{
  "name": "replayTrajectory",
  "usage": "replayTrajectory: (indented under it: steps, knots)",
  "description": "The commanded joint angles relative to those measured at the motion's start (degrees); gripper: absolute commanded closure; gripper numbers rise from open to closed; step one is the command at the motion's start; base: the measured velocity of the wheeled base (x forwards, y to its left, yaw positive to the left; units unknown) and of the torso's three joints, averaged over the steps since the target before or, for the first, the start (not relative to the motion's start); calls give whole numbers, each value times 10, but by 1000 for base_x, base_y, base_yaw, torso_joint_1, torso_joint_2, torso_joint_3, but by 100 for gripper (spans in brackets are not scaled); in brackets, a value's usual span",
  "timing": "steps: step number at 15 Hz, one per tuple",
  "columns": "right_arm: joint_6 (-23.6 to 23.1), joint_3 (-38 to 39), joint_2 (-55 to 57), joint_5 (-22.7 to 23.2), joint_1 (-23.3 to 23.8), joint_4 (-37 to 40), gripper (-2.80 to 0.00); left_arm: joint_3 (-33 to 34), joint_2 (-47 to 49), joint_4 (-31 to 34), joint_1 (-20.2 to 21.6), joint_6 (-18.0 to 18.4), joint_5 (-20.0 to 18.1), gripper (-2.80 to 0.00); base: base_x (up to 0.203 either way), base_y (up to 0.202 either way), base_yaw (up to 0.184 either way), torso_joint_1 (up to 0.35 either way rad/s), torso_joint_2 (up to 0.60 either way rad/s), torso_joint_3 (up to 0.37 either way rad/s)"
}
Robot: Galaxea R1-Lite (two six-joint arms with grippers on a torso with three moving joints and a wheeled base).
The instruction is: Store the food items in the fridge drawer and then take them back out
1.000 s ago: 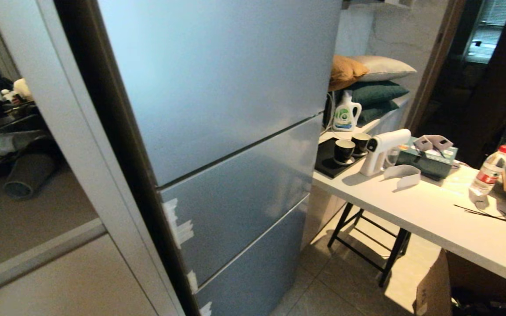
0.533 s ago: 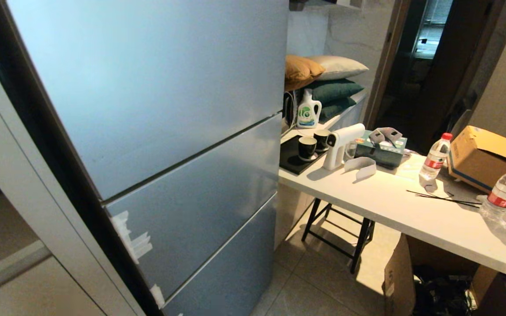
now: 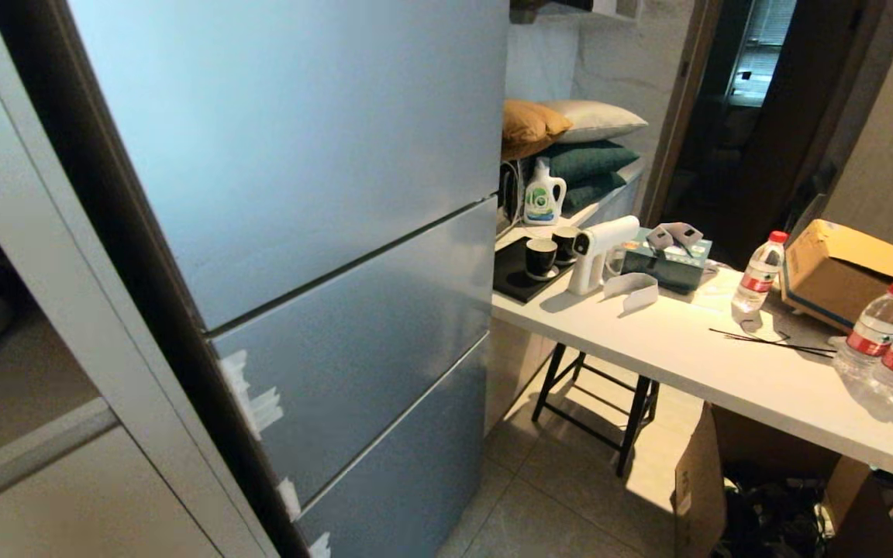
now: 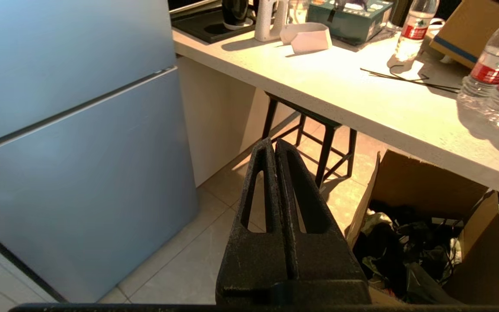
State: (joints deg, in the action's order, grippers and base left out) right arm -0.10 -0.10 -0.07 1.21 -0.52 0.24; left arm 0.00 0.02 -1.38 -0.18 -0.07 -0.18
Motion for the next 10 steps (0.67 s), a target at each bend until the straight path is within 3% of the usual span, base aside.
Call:
replayTrajectory:
  steps: [1,4,7,10]
  knots:
    - [0,0,1,0,0,0,0,6,0,0,0,0,0,0,0,0,0,0,0,0]
    - [0,0,1,0,0,0,0,6,0,0,0,1,0,0,0,0,0,9,4,1]
    - [0,0,1,0,0,0,0,4,1,0,0,24,-3,0,0,0,0,0,0,0]
    - [0,0,1,0,0,0,0,-76,72,2,-1,17,-40,0,0,0,0,0,0,0]
